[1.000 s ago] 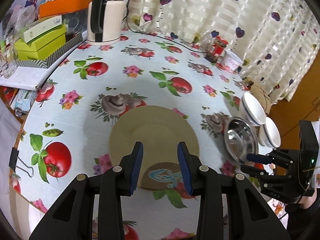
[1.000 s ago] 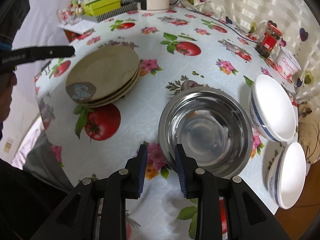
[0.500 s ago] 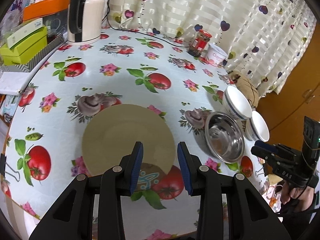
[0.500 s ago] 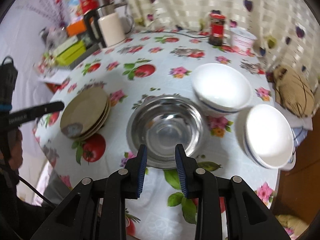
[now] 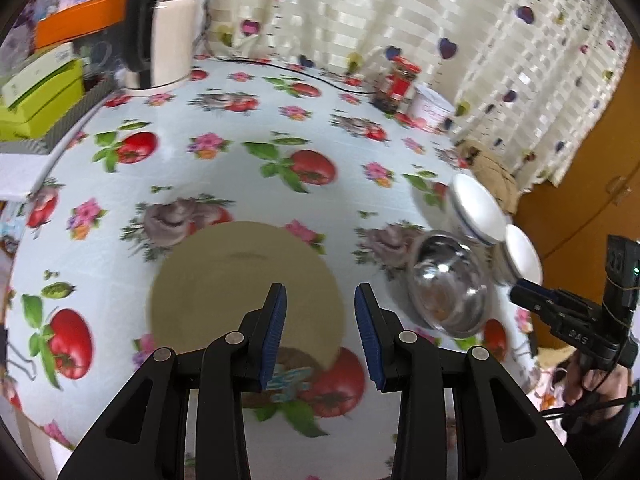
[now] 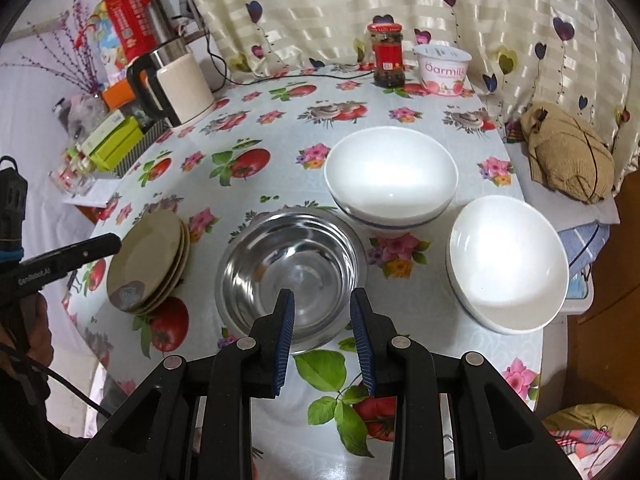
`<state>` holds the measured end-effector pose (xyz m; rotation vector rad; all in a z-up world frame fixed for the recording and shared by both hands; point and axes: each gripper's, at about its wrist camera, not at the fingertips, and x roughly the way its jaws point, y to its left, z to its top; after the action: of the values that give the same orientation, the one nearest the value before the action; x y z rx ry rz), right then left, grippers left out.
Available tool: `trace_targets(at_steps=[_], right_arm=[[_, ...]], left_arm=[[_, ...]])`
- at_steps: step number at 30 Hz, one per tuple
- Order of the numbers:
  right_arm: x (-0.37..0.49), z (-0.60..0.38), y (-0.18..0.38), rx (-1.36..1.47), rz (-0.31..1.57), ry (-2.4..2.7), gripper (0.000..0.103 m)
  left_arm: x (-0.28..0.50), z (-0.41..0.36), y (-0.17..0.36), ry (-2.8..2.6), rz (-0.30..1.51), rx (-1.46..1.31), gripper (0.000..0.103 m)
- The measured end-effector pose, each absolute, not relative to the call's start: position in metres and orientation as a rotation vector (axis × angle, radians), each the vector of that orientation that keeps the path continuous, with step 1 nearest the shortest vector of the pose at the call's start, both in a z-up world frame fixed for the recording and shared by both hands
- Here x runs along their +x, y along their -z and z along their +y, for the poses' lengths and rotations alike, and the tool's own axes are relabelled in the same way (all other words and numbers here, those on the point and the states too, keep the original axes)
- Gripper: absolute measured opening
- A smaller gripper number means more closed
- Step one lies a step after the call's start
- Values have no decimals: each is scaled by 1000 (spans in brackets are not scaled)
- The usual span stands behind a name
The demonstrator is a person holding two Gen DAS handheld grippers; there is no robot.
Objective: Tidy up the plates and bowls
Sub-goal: 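Move both grippers toward the white bowl beside the steel bowl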
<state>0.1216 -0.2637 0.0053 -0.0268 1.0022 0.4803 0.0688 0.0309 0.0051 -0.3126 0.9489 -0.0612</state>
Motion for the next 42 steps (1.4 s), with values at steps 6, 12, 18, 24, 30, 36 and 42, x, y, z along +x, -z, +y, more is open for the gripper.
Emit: trace_targets(at_steps=[6, 12, 18, 24, 30, 36, 42], right_arm=[[128, -271, 1, 6, 1012, -468, 28], [138, -284, -10, 17, 982, -441, 28], [153, -303, -17, 44, 967, -395, 28], [170, -317, -17, 77, 968, -357, 28], [184, -319, -18, 83, 963, -342, 28], [196, -319, -17, 78, 965, -335, 28], [209, -320, -13, 74, 976, -322, 28]], left_arm=[[76, 33, -5, 59, 953, -308, 37], [96, 6, -9, 144, 962, -290, 37], [122, -20, -13, 205, 977, -276, 37], [144, -40, -16, 248, 991, -284, 37], [164, -58, -17, 285, 1001, -290, 37], [181, -72, -15, 309, 1012, -310, 37], [195, -85, -10, 325, 1024, -333, 37]])
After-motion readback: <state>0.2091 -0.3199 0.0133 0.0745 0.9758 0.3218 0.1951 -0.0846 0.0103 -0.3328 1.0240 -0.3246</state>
